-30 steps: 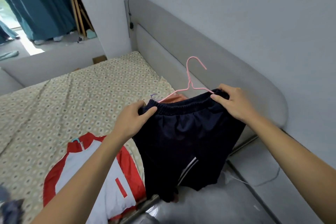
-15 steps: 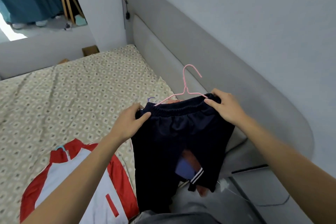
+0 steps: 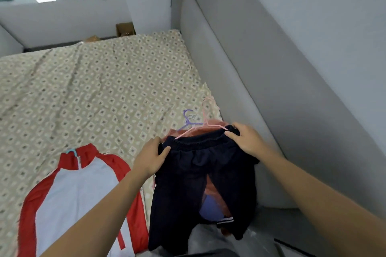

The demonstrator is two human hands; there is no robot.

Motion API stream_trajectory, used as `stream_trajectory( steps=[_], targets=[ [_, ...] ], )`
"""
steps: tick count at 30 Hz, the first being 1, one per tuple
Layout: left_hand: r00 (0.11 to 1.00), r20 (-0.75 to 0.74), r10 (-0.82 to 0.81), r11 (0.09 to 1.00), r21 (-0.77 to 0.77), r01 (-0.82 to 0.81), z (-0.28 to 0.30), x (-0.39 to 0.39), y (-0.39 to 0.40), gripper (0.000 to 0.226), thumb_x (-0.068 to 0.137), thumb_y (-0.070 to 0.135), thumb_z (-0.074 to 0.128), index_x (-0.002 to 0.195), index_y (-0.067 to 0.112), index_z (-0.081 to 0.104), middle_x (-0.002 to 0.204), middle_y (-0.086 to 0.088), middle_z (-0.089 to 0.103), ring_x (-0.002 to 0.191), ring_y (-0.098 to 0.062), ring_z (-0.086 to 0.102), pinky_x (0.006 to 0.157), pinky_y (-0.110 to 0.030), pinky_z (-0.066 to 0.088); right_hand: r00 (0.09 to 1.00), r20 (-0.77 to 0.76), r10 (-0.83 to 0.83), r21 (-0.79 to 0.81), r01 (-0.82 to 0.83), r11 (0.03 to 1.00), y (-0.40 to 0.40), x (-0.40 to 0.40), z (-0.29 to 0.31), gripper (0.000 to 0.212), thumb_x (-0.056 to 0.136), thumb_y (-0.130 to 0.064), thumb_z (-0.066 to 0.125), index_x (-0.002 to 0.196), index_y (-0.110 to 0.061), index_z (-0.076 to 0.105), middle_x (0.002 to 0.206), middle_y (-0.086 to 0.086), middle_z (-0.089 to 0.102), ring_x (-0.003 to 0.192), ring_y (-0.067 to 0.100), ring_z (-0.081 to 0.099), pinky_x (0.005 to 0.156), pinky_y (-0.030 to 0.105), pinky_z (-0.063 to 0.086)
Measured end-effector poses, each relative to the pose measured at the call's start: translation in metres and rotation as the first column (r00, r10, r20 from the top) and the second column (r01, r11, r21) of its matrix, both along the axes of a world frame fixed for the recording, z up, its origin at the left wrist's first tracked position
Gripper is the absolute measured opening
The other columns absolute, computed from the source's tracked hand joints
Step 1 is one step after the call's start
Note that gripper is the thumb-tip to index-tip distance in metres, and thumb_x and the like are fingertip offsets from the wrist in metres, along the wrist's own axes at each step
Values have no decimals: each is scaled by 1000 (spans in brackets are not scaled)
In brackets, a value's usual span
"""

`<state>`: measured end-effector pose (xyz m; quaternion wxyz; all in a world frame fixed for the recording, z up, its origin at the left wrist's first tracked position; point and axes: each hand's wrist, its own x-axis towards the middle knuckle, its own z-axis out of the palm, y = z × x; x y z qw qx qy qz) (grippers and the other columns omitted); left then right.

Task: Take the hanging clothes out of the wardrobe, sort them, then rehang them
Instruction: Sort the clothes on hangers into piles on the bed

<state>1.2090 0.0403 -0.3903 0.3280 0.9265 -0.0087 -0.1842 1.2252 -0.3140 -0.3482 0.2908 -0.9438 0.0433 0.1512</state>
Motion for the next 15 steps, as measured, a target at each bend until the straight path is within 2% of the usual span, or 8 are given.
stream_trajectory(
  steps=[2,3,5,7,9,11,12,15],
  targets=[
    [999,-30,27,999,27,-26,-14,11,-8,32,104,41,55,126,18,55,118,-2,56,112,-24,55,91,-40,46,999,-18,41,35,-40,999,-4,28,-20,16,101,-43,64,88,-47,55,77,-24,54,85,13,57,64,21,38],
    [998,-41,40,998,49,-38,-19,17,-12,36,104,39,55,133,18,53,124,-3,54,119,-25,52,95,-40,44,998,-28,65,48,-63,997,-6,41,-29,15,102,-41,64,89,-47,58,78,-24,54,85,13,57,64,19,36],
    [997,-59,53,994,97,-47,-29,27,-20,43,104,38,55,142,19,48,133,-5,50,127,-27,48,100,-40,44,993,-66,93,26,-91,995,-12,65,-52,6,103,-40,62,101,-36,66,83,-18,60,87,19,60,65,27,39],
    [994,-84,73,990,126,-62,-36,33,-24,48,103,38,56,146,20,46,137,-5,47,131,-27,46,103,-43,44,988,-105,114,-22,-117,993,-17,86,-79,23,104,-39,61,119,-22,66,99,-1,70,97,28,65,72,35,43],
    [991,-92,96,988,127,-84,-41,33,-24,47,103,37,56,146,21,46,139,-4,48,133,-25,46,103,-46,46,982,-135,134,-122,-150,981,-21,98,-100,32,104,-38,59,132,-20,61,123,8,69,114,35,62,88,43,49],
    [991,-70,111,987,125,-102,-43,27,-20,45,103,38,55,144,22,48,138,-1,50,131,-22,49,100,-46,49,975,-155,159,-229,-192,954,-20,103,-115,43,104,-39,57,143,-22,54,140,10,60,129,36,53,104,47,45],
    [991,-55,121,985,130,-113,-43,24,-17,44,103,38,55,143,22,49,137,-1,51,130,-22,51,99,-46,49,971,-165,174,-258,-213,943,-16,105,-120,48,104,-41,56,147,-22,50,144,9,57,132,35,49,108,48,42],
    [984,-30,175,971,169,-168,-40,13,-6,47,103,42,54,145,21,49,138,-1,54,130,-22,52,98,-46,49,955,-125,269,-241,-292,926,10,104,-121,53,104,-45,52,151,-20,45,148,7,52,136,31,43,110,48,40]
  ],
)
